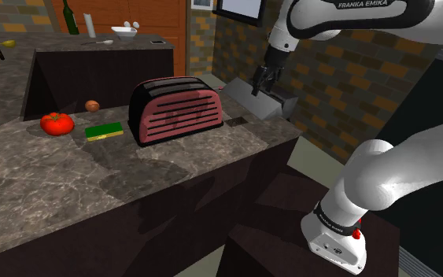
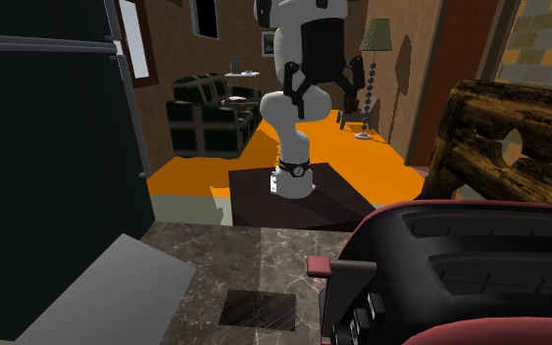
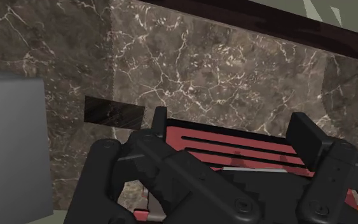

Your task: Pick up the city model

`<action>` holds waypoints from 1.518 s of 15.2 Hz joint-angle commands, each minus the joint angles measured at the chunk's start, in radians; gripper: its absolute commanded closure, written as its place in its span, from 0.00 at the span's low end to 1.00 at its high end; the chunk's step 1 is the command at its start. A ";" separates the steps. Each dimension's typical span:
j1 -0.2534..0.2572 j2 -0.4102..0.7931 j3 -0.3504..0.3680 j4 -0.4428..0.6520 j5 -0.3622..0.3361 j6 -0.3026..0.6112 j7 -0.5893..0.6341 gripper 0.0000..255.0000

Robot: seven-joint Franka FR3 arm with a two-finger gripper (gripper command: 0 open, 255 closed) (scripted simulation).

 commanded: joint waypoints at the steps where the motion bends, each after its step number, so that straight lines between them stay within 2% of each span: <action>1: -0.002 0.057 -0.017 0.000 -0.006 0.048 -0.023 0.00; 7: -0.006 0.263 -0.079 0.054 -0.006 0.171 -0.106 0.00; 12: -0.013 0.449 -0.121 0.132 0.021 0.252 -0.182 0.00; 17: -0.031 0.644 -0.147 0.240 0.068 0.309 -0.261 0.00; 23: -0.077 0.882 -0.150 0.411 0.130 0.341 -0.345 0.00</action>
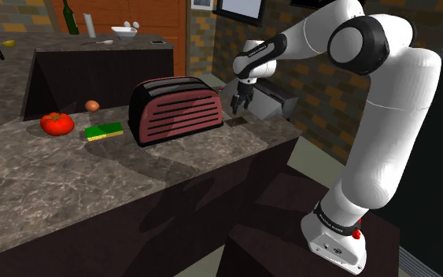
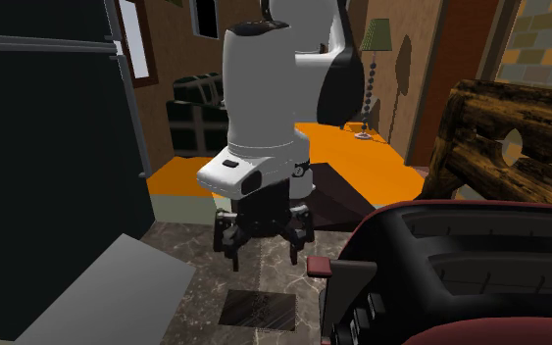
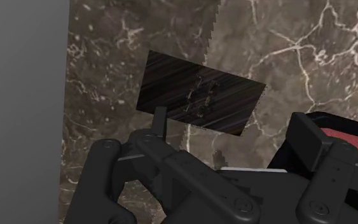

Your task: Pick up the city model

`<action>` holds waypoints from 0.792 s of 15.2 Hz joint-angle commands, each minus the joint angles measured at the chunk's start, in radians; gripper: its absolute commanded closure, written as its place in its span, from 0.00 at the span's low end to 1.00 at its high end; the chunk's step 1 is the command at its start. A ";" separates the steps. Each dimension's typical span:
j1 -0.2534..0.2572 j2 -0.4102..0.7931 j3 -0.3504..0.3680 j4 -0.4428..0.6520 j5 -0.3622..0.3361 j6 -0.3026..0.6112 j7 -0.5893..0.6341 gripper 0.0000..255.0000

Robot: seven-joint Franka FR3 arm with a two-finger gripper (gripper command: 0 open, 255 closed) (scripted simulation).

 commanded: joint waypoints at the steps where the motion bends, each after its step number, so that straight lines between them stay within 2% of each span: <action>1: -0.020 0.088 0.003 0.068 0.023 0.010 -0.029 0.00; 10: -0.031 0.149 0.017 0.044 0.049 0.091 -0.046 0.00; 11: -0.029 0.149 0.017 0.044 0.049 0.091 -0.044 1.00; 12: -0.029 0.149 0.017 0.043 0.049 0.092 -0.044 1.00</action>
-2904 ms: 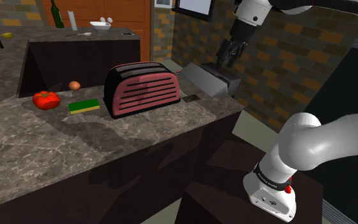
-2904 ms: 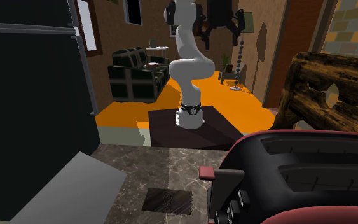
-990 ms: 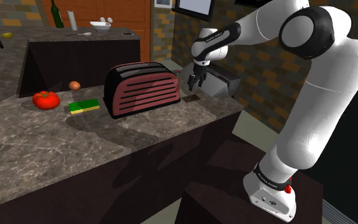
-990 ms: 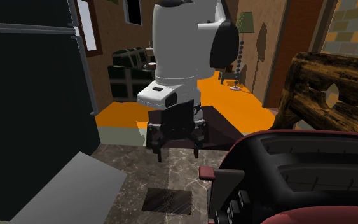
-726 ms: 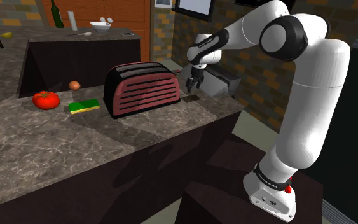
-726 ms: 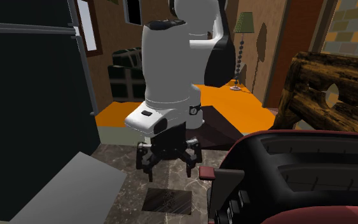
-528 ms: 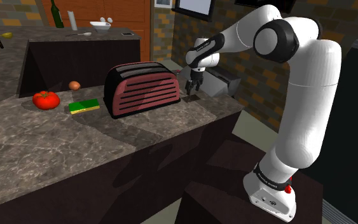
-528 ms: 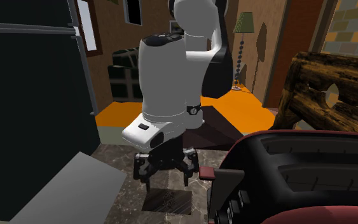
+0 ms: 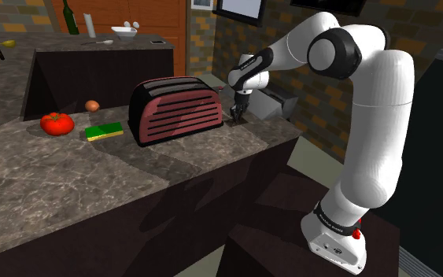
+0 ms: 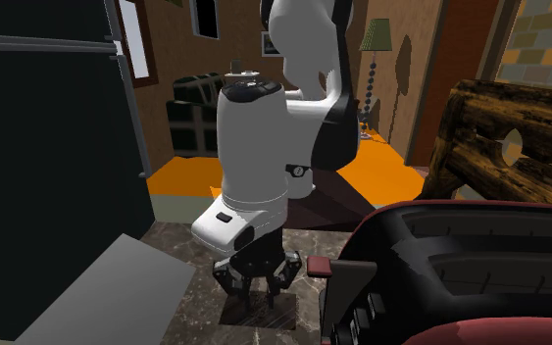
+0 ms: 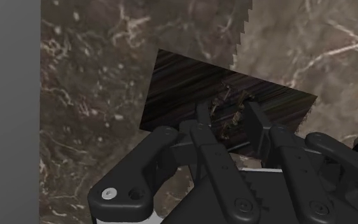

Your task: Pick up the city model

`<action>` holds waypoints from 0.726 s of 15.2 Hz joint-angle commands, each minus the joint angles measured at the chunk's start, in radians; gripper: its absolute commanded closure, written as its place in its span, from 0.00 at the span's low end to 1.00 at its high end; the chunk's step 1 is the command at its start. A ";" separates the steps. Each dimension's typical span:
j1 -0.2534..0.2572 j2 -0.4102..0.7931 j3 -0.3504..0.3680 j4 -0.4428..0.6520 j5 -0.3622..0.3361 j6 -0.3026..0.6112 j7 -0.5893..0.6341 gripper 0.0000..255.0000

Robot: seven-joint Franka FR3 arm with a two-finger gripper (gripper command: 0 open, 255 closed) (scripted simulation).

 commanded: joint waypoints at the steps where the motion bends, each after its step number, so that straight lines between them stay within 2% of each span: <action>1: 0.000 0.001 0.000 -0.001 0.000 0.002 0.000 1.00; 8: -0.001 0.001 0.000 0.000 0.001 0.001 -0.002 1.00; 11: 0.003 -0.025 -0.006 0.008 -0.010 -0.031 0.005 1.00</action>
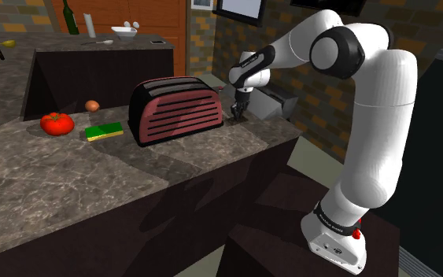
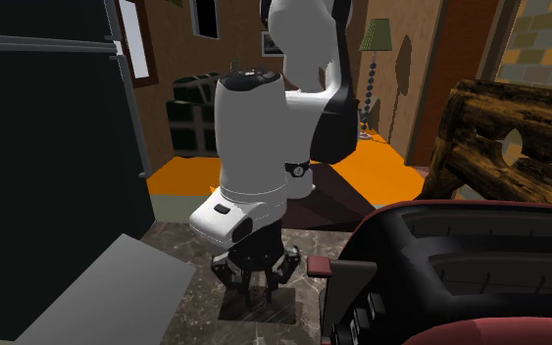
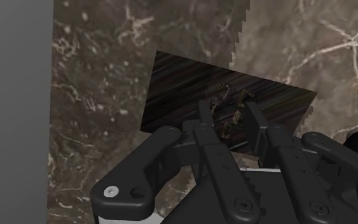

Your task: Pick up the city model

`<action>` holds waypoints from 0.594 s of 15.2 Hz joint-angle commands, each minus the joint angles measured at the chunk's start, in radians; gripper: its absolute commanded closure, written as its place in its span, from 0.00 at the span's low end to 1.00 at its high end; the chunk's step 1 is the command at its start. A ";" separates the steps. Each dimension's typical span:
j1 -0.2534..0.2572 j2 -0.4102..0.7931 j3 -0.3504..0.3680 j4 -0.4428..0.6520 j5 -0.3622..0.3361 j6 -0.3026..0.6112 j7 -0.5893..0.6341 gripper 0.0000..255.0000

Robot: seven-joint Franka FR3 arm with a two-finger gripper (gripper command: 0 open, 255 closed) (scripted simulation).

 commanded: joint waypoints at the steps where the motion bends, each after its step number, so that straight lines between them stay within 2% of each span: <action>1: 0.003 -0.013 -0.003 0.008 -0.006 -0.021 0.005 1.00; 9: 0.011 -0.072 -0.015 0.040 -0.033 -0.109 0.022 1.00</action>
